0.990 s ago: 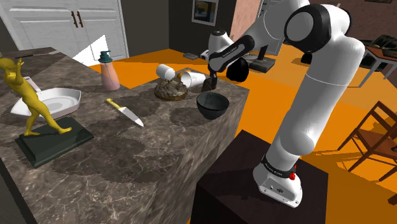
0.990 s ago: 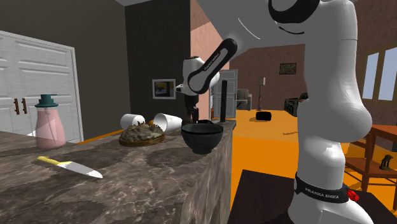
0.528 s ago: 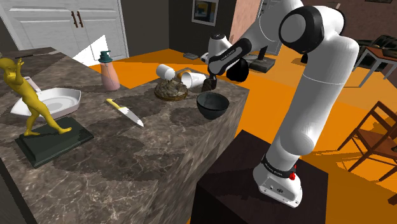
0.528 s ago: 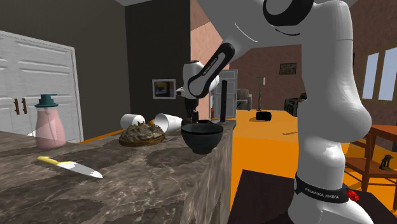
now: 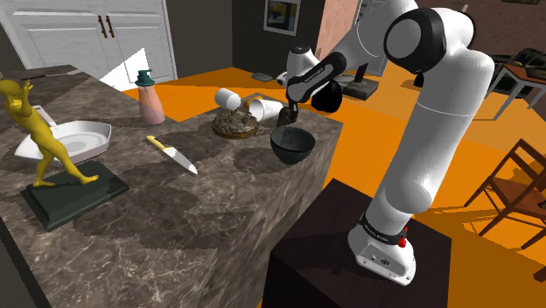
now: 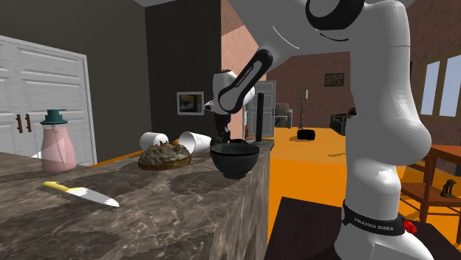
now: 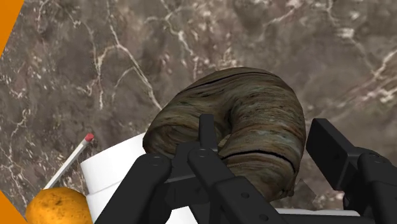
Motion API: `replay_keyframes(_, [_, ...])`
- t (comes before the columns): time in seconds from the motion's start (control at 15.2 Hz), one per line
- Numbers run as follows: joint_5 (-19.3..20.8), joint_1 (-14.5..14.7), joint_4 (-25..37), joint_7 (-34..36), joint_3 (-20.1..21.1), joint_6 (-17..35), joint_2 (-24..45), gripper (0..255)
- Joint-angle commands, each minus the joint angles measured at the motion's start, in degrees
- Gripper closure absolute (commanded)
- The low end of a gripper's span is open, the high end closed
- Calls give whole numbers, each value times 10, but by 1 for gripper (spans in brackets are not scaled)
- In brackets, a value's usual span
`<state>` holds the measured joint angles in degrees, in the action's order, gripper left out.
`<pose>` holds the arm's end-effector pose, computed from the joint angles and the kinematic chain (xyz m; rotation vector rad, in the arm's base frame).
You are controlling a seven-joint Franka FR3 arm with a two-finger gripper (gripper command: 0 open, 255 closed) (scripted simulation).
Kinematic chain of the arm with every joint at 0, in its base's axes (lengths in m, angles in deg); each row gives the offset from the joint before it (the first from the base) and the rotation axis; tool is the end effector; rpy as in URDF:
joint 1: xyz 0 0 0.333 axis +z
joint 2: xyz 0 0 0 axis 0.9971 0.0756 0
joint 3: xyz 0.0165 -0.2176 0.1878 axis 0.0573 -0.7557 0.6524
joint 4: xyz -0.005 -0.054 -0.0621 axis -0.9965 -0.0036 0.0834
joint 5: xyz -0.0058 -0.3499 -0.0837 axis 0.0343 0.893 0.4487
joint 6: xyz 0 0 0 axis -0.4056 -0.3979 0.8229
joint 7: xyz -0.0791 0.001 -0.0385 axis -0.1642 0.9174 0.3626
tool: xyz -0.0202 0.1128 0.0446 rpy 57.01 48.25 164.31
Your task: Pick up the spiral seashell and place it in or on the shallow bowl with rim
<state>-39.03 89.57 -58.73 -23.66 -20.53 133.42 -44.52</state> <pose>0.4986 -0.2078 0.3529 2.5524 1.0176 0.0456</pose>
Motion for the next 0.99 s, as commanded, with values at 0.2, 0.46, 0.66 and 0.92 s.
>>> replay_keyframes(0.2, [0,1,-1,0,1,-1,0,255])
replay_keyframes(0.46, [-1,2,8,-5,2,-22,-13,255])
replay_keyframes(0.66, [-2,4,17,-11,3,-44,-26,255])
replay_keyframes(0.92, [-3,6,32,-18,5,-74,-43,255])
